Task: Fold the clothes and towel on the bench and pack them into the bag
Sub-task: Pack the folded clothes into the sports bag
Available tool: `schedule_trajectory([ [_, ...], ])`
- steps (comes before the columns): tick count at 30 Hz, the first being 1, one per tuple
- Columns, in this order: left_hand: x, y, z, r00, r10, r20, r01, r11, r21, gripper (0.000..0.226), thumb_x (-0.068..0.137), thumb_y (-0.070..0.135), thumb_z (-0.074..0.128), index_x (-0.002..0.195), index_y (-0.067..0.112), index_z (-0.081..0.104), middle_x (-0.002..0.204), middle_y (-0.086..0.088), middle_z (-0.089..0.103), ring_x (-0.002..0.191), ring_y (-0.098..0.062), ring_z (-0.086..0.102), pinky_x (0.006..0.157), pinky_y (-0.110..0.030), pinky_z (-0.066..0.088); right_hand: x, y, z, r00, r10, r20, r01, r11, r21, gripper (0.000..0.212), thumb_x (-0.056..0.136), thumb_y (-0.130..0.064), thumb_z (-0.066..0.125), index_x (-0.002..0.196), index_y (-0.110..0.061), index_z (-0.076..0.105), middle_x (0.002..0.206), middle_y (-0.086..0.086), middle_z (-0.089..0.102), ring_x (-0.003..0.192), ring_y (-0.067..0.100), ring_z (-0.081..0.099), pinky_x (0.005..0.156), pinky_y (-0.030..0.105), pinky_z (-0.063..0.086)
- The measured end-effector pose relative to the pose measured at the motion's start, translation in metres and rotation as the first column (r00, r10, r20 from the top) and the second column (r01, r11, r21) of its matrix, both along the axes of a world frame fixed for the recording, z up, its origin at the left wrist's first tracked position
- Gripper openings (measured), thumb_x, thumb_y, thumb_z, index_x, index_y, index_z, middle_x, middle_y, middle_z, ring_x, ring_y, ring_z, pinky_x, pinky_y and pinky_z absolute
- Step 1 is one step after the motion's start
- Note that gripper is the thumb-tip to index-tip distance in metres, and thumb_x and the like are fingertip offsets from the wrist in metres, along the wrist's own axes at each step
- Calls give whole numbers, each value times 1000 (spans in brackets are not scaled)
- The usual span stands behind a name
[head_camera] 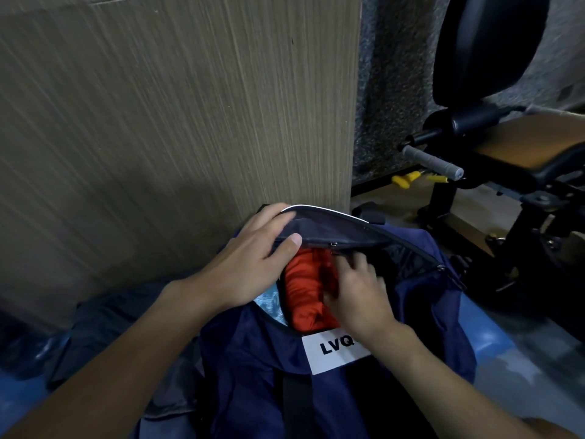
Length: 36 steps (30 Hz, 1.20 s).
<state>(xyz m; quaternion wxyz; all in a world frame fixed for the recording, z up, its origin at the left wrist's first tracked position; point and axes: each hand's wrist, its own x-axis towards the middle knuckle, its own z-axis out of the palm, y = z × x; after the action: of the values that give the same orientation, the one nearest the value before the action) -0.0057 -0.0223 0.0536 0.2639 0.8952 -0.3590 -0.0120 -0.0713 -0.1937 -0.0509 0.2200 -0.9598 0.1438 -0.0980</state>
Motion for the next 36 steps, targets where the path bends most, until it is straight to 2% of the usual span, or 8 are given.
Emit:
schedule_trajectory([
  [2,-1,0,1,1000,10,1,-10,1000,6,83,86,70,23,152,23,34,152,28,22,144,9,17,120,-42,25,-5,11,-3,983,99,156,-47,952,-303,40,70,-21,69,109,-18,62,113,9,51,102,33,53,84,46,44],
  [6,-3,0,0,1000,19,13,-20,999,25,82,85,70,22,152,24,33,156,25,21,145,7,16,120,-44,25,1,20,0,839,449,306,-358,881,-309,37,95,-29,40,110,-14,69,126,7,60,128,30,50,108,44,36],
  [8,-2,1,-1,1000,17,16,-17,1000,26,80,86,69,23,152,25,33,156,26,20,146,6,15,119,-47,25,1,20,4,858,486,167,-453,869,-201,61,101,-53,20,136,-18,55,149,5,45,144,25,31,118,44,24],
  [11,0,3,-5,999,15,37,-16,1000,23,77,88,68,24,152,25,33,157,26,19,147,4,14,119,-50,26,-1,12,-7,873,423,-243,-459,881,-117,77,83,-71,-5,154,-42,3,165,-1,-4,151,27,-9,120,51,-4],
  [14,0,3,-6,999,13,39,-14,1000,20,77,89,68,25,152,25,32,156,26,19,147,5,14,118,-50,26,0,5,-18,826,381,-415,-434,900,-39,68,88,-77,8,147,-53,-15,159,-5,-28,146,25,-26,117,57,-11],
  [20,-4,4,-5,999,-6,52,5,1000,20,76,88,67,29,152,26,33,155,27,20,146,5,15,118,-49,27,12,-2,-19,835,419,-356,-410,906,103,71,92,-62,34,150,-51,-6,161,-9,-23,147,17,-24,120,51,-6],
  [30,-6,9,-5,991,-67,113,58,995,76,79,85,61,46,153,22,32,158,18,21,147,-1,19,116,-45,31,16,7,-24,760,488,-430,-518,854,53,88,83,-80,34,146,-51,-20,154,-9,-38,141,21,-37,115,64,-8],
  [36,-4,10,-7,991,-60,120,51,995,82,78,85,60,44,152,21,34,158,15,22,147,-4,21,115,-47,33,19,4,-18,882,397,-253,-370,917,148,65,90,-75,16,150,-51,9,163,-13,-13,148,21,-22,116,63,-3],
])
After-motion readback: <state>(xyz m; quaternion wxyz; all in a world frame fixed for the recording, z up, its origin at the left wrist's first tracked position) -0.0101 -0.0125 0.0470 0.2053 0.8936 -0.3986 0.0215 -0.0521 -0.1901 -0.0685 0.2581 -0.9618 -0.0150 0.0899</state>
